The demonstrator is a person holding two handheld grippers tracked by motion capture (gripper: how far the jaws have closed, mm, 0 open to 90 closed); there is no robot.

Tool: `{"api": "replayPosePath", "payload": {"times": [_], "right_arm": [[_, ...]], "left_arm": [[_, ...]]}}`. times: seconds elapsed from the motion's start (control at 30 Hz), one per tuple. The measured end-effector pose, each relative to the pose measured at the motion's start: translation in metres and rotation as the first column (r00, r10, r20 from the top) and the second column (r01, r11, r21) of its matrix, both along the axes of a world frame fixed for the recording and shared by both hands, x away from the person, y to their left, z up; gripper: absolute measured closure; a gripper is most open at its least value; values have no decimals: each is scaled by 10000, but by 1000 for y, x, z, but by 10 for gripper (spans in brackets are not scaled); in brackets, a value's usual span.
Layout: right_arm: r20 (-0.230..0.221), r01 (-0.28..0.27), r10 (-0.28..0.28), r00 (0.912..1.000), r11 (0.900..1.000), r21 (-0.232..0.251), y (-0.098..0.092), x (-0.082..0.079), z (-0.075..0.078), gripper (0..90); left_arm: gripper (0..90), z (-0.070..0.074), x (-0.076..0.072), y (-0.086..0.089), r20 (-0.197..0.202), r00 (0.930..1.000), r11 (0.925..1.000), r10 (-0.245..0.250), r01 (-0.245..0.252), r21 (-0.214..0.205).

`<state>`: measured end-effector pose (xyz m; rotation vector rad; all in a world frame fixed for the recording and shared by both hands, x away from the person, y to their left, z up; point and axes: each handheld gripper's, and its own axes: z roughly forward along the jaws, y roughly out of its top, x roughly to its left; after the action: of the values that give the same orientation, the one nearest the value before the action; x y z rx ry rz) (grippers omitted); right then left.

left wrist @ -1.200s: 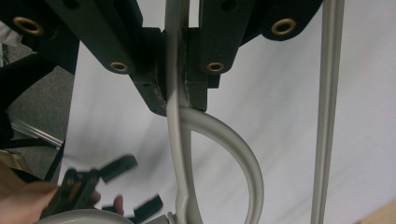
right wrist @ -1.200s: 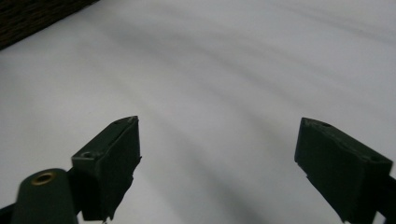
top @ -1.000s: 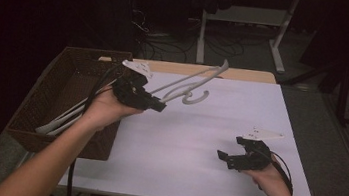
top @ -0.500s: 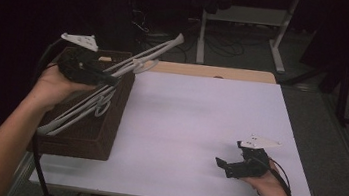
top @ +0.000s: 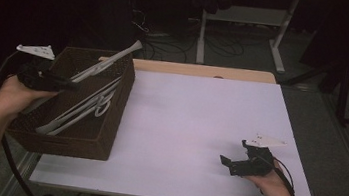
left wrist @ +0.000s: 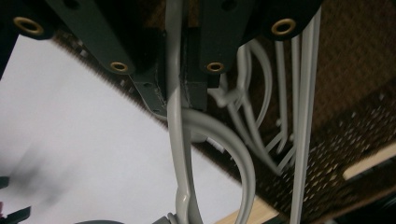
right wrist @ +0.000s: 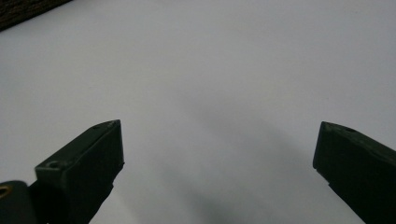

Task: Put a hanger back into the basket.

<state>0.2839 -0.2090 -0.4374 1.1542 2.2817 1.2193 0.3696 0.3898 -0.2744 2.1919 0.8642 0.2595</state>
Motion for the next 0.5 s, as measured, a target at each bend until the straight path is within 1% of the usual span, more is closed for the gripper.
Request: {"api": "replayPosePath", "payload": {"times": [0.1, 0.13, 0.17, 0.2, 0.33, 0.43, 0.5], "right_arm": [[-5, -35, 35, 10000, 10000, -39, 1, 0, 0, 15], [-5, -35, 35, 10000, 10000, -39, 1, 0, 0, 15], [-42, -18, 18, 10000, 10000, -33, 2, 0, -1, 15], [-47, -12, 12, 10000, 10000, -22, 2, 1, -1, 15], [-53, -18, 18, 10000, 10000, -50, 1, 1, -1, 15], [-62, -3, 3, 10000, 10000, -43, 1, 1, -1, 15], [-49, 7, -8, 10000, 10000, -55, 1, 1, -1, 15]], "left_arm": [[818, -6, -2, 11, -115, 9999, 9999, 124, -124, -28], [818, -6, -2, 11, -115, 9999, 9999, 124, -124, -28], [819, -10, -4, 16, -182, 9996, 9997, 233, -234, -34], [819, -12, -4, 18, -220, 9994, 9996, 269, -269, 2], [819, -19, -6, 23, -338, 9987, 9993, 371, -369, 84], [819, -25, -5, 26, -414, 9977, 9985, 539, -538, 51], [818, -31, -3, 28, -577, 9965, 9981, 612, -611, 39]]}}
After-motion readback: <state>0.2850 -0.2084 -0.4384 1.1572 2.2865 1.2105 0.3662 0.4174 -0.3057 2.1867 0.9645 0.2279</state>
